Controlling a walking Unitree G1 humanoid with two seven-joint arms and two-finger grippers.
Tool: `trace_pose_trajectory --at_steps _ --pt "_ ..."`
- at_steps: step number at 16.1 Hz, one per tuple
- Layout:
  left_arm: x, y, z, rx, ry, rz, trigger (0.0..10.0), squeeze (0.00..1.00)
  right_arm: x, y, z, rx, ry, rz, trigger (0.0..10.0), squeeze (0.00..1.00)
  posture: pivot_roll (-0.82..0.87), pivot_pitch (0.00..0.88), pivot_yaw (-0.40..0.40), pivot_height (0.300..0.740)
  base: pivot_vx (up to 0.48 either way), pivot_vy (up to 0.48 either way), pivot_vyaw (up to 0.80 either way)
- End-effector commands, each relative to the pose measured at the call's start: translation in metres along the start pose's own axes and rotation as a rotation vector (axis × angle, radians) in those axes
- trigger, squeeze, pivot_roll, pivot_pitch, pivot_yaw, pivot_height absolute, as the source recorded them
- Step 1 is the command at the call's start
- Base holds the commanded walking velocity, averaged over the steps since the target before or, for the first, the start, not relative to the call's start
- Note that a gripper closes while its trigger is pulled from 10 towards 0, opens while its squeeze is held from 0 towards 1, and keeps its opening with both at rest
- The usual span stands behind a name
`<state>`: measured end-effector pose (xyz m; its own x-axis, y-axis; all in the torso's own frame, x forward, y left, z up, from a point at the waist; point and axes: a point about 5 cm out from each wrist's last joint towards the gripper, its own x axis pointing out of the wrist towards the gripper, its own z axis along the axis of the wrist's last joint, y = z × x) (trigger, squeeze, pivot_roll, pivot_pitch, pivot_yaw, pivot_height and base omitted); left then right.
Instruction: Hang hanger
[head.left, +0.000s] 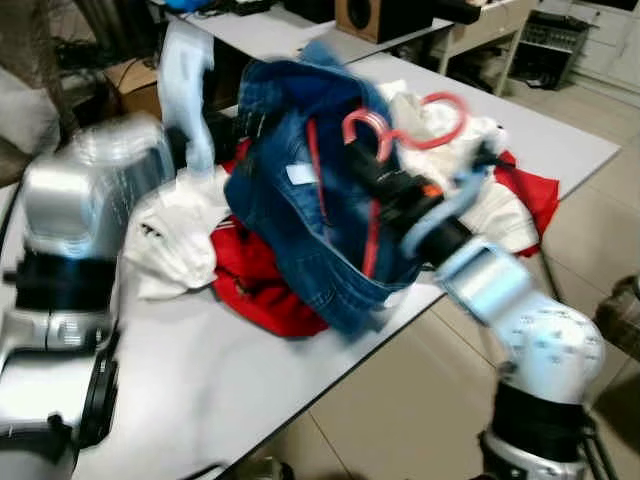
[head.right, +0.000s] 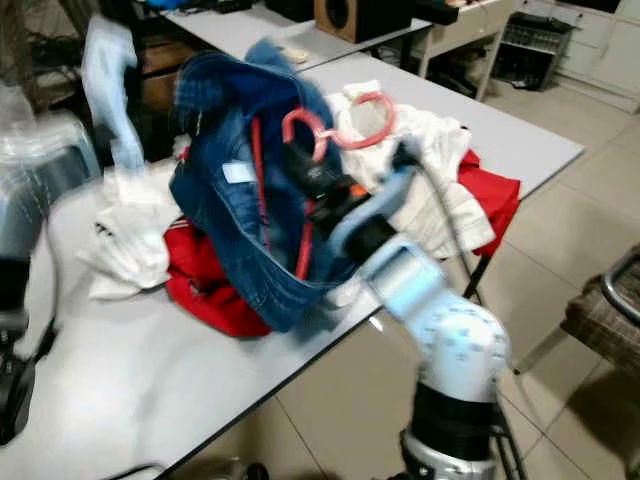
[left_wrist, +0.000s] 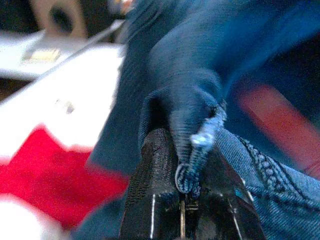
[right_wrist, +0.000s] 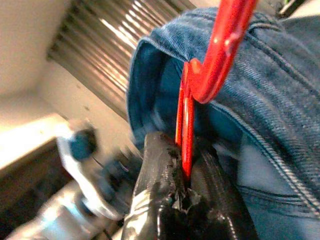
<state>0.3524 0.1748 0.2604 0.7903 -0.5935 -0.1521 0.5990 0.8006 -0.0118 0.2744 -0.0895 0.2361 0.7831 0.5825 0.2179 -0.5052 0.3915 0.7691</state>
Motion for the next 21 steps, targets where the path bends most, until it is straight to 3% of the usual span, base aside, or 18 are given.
trace_pose_trajectory --at_steps 1,2,3,5,7,9,10,11,12,14,15,16,19,21 --pt "-0.003 0.017 -0.019 -0.046 0.037 0.103 0.0 0.0 -0.002 0.016 0.007 0.035 -0.028 0.1 10.0 0.0 -0.1 0.0 0.072 0.74 0.0 0.0 0.0" --pt "-0.004 0.026 -0.048 -0.114 0.089 0.15 0.0 0.0 -0.003 0.02 0.008 0.068 -0.027 0.137 10.0 0.0 -0.1 0.0 0.072 0.74 0.0 0.0 0.0" --pt "-0.003 0.024 -0.078 -0.164 0.15 0.168 0.0 0.0 -0.003 0.023 0.008 0.084 -0.02 0.159 10.0 0.0 -0.1 0.0 0.068 0.74 0.0 0.0 0.0" --pt "-0.001 0.014 -0.092 -0.176 0.173 0.136 0.0 0.0 -0.002 0.024 0.009 0.077 -0.029 0.156 10.0 0.0 -0.11 0.0 0.068 0.74 0.0 0.0 0.0" --pt "0.001 -0.007 -0.107 -0.189 0.165 0.073 0.3 0.0 -0.001 0.027 0.014 -0.014 -0.039 0.139 10.0 0.0 -0.12 0.0 0.07 0.74 0.0 0.0 0.0" --pt "0.001 -0.018 -0.104 -0.189 0.067 0.059 7.5 0.0 0.0 0.032 0.018 -0.057 -0.048 0.153 10.0 0.0 -0.13 0.0 0.067 0.74 0.0 0.0 0.21" --pt "-0.001 -0.021 -0.101 -0.2 0.007 0.052 10.0 0.0 -0.001 0.033 0.02 -0.063 -0.05 0.155 10.0 0.0 -0.13 0.0 0.064 0.74 0.0 0.0 0.79" --pt "-0.004 -0.023 -0.096 -0.234 -0.057 0.046 10.0 0.4 -0.001 0.036 0.022 -0.072 -0.052 0.163 10.0 0.0 -0.13 0.0 0.061 0.74 0.0 0.0 0.78" --pt "-0.01 -0.024 -0.094 -0.262 -0.084 0.036 10.0 1.0 -0.001 0.039 0.025 -0.081 -0.059 0.177 10.0 0.0 -0.13 0.0 0.058 0.74 0.0 0.0 0.77" --pt "-0.021 -0.028 -0.09 -0.265 -0.102 -0.032 10.0 1.0 0.0 0.041 0.028 -0.091 -0.063 0.181 10.0 0.0 -0.13 0.0 0.058 0.74 0.0 0.0 0.74" --pt "-0.035 -0.031 -0.088 -0.275 -0.118 -0.106 10.0 1.0 0.004 0.042 0.033 -0.103 -0.063 0.179 10.0 0.0 -0.13 0.0 0.048 0.74 0.0 0.0 0.74" --pt "-0.041 -0.03 -0.089 -0.271 -0.116 -0.128 10.0 1.0 0.006 0.043 0.034 -0.109 -0.06 0.181 10.0 0.0 -0.13 0.0 0.046 0.74 0.0 0.0 0.74" --pt "-0.057 -0.02 -0.087 -0.236 -0.141 -0.069 10.0 1.0 0.017 0.055 0.037 -0.118 -0.039 0.237 10.0 0.0 -0.12 0.0 0.026 0.74 0.0 0.0 0.74" --pt "-0.072 -0.015 -0.075 -0.292 -0.236 -0.066 10.0 1.0 0.021 0.069 0.037 -0.103 -0.022 0.311 10.0 0.0 -0.1 0.0 0.012 0.74 0.0 0.0 0.74"
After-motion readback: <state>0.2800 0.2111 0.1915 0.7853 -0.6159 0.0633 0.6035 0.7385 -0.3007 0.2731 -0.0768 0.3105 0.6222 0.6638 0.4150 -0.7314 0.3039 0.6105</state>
